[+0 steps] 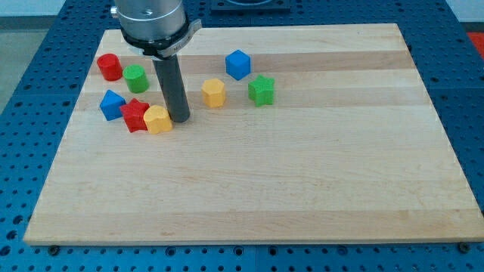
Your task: Place the red star and the yellow heart in a horizontal line
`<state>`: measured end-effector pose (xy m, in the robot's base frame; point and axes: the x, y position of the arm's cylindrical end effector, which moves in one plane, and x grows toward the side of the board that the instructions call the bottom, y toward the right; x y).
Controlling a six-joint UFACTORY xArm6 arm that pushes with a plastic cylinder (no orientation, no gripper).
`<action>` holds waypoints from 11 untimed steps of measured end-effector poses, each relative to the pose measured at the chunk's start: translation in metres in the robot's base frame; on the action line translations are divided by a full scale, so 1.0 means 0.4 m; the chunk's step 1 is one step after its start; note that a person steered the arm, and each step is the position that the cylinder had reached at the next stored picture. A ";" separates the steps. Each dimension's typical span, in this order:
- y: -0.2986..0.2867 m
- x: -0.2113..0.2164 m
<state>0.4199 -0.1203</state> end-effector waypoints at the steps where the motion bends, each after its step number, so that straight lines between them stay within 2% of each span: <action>1: 0.000 -0.015; 3: -0.059 -0.117; 5: -0.104 -0.121; 7: -0.150 -0.013; 9: -0.141 -0.003; 11: -0.013 0.002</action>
